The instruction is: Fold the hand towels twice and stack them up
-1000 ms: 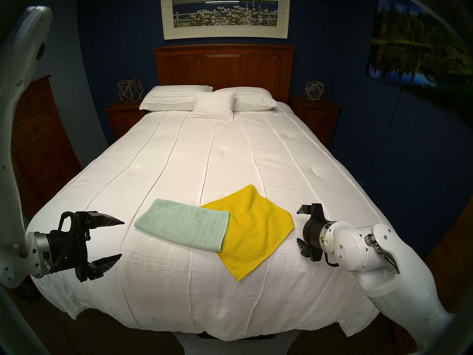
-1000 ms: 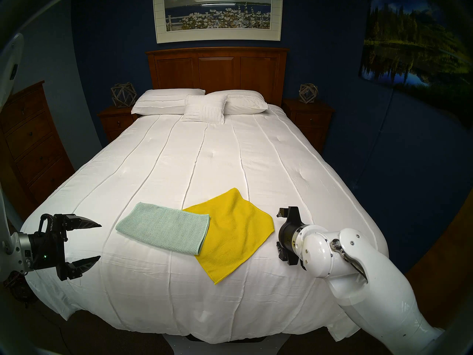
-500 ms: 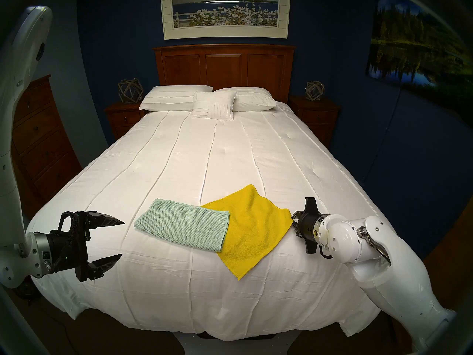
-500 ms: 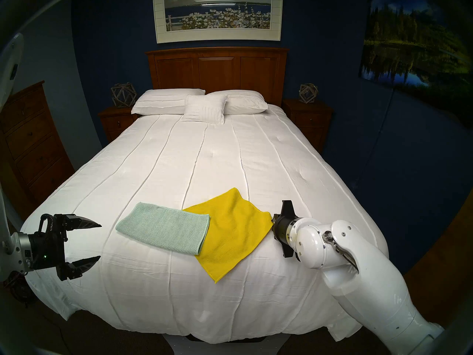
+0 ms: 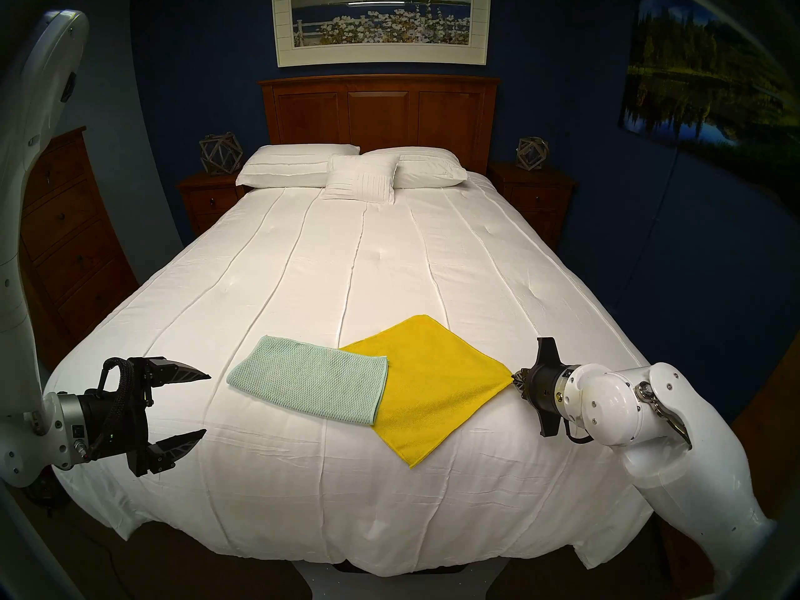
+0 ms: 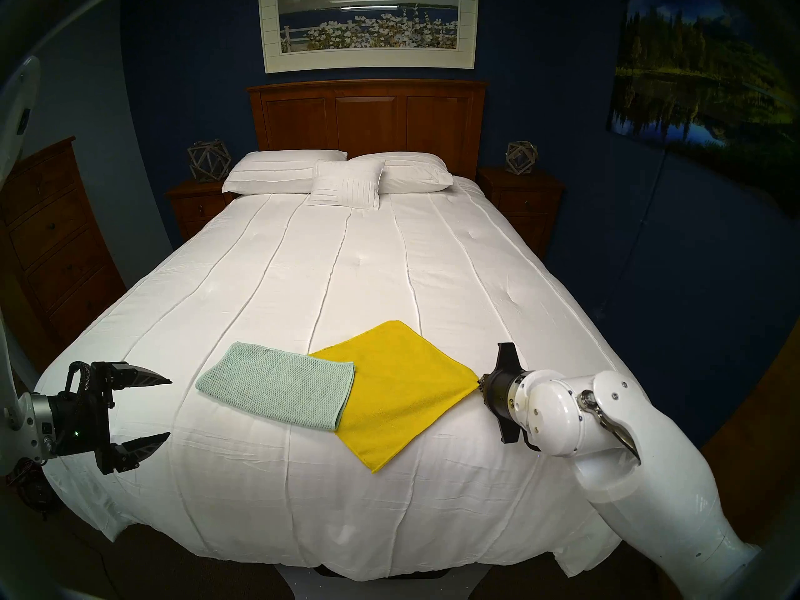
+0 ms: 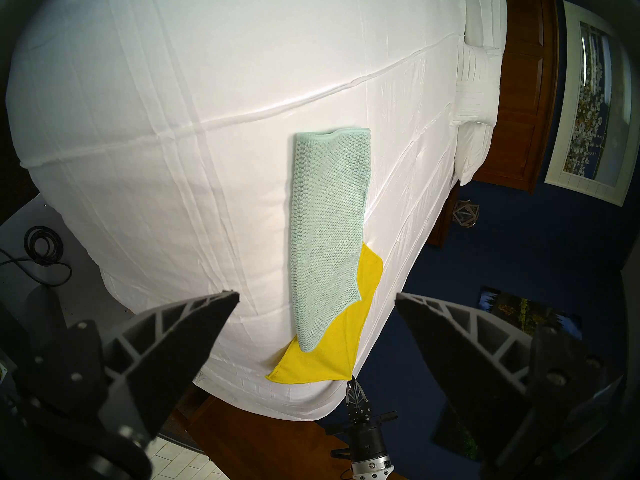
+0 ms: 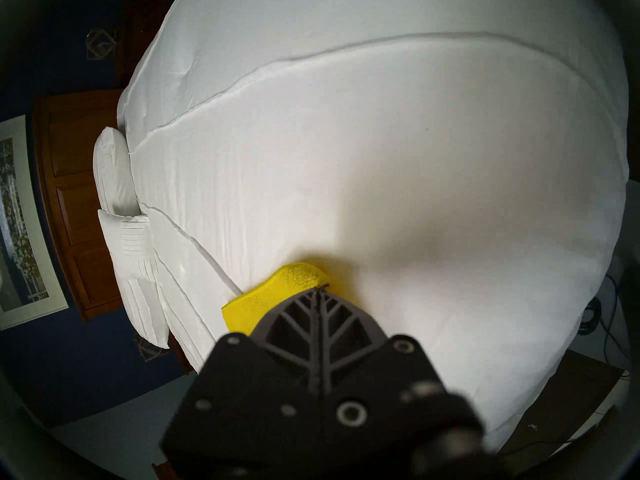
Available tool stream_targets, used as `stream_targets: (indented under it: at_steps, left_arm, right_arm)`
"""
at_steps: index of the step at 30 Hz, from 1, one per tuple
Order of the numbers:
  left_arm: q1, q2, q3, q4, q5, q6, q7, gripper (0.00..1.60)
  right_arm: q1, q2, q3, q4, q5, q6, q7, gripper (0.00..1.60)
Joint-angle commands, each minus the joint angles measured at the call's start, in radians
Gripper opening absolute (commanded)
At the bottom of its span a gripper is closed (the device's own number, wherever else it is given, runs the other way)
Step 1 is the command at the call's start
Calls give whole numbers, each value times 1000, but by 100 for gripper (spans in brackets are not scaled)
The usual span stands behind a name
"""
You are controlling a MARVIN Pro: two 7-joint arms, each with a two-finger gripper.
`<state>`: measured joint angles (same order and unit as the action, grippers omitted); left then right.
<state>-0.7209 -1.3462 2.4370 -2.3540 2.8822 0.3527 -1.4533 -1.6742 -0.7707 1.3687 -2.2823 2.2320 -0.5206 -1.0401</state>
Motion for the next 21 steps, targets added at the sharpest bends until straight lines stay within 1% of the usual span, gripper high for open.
stream_targets:
  at_steps: [1, 4, 5, 7, 10, 13, 21]
  left_arm:
    - [-2, 2, 0, 0, -2, 0, -3, 160]
    - [-2, 2, 0, 0, -2, 0, -3, 160]
    - [-2, 2, 0, 0, -2, 0, -3, 160]
    - [-2, 2, 0, 0, -2, 0, -4, 160]
    - [-2, 2, 0, 0, -2, 0, -4, 160]
    - [-3, 2, 0, 0, -2, 0, -4, 160]
    - [-3, 2, 0, 0, -2, 0, -3, 160]
  right_arm:
    - [-107, 76, 76, -70, 13, -43, 2, 0]
    - [-159, 66, 117, -88, -2, -47, 24, 0]
    - [-159, 71, 116, -87, -7, -50, 28, 0]
    - [-181, 66, 136, -83, -10, -53, 42, 0]
    - [-204, 76, 152, -72, -27, -55, 56, 0]
    - [-228, 78, 172, -67, -26, -50, 67, 0]
    - [-328, 98, 218, -76, -50, -59, 80, 0]
